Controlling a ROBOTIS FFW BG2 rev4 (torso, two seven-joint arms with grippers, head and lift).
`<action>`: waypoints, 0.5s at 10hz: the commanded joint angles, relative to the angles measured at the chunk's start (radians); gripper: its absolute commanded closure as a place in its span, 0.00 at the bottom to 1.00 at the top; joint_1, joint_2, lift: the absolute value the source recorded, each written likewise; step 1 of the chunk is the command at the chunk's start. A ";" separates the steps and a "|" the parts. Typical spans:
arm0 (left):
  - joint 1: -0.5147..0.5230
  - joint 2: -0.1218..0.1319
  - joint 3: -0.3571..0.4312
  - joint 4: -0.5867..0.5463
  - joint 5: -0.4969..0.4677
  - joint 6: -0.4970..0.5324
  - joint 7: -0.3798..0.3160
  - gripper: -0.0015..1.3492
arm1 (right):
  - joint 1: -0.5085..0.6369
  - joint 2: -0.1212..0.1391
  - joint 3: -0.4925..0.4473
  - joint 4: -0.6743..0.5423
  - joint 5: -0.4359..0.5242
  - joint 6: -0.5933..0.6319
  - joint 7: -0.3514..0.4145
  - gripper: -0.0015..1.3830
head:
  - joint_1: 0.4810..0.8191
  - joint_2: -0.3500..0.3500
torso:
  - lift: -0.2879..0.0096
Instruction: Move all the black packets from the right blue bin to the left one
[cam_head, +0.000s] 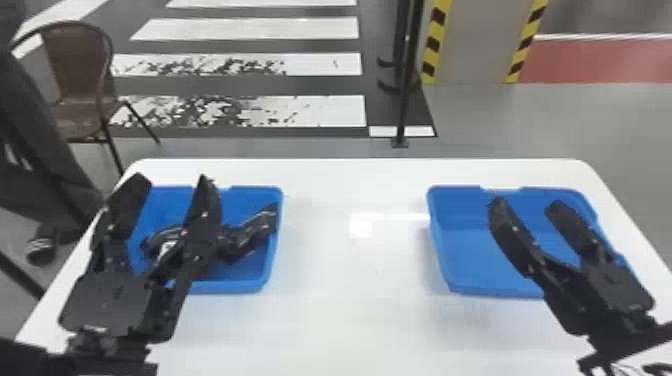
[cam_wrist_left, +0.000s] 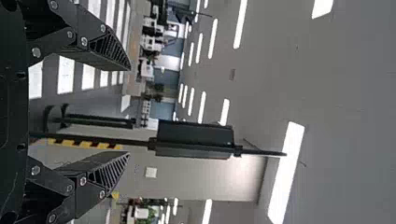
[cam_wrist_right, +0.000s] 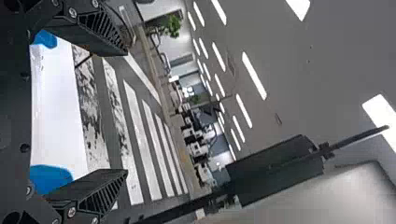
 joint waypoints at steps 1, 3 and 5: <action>0.056 -0.018 0.032 -0.001 -0.080 -0.028 0.018 0.32 | 0.094 0.012 -0.007 -0.045 0.014 -0.008 -0.046 0.10 | 0.63 0.54 | 0.50; 0.108 -0.041 0.066 -0.025 -0.189 -0.001 0.027 0.32 | 0.157 0.024 -0.015 -0.080 0.100 -0.003 -0.094 0.10 | 0.63 0.55 | 0.50; 0.159 -0.046 0.094 -0.106 -0.269 0.077 0.030 0.32 | 0.204 0.025 -0.023 -0.136 0.152 0.073 -0.115 0.10 | 0.63 0.54 | 0.50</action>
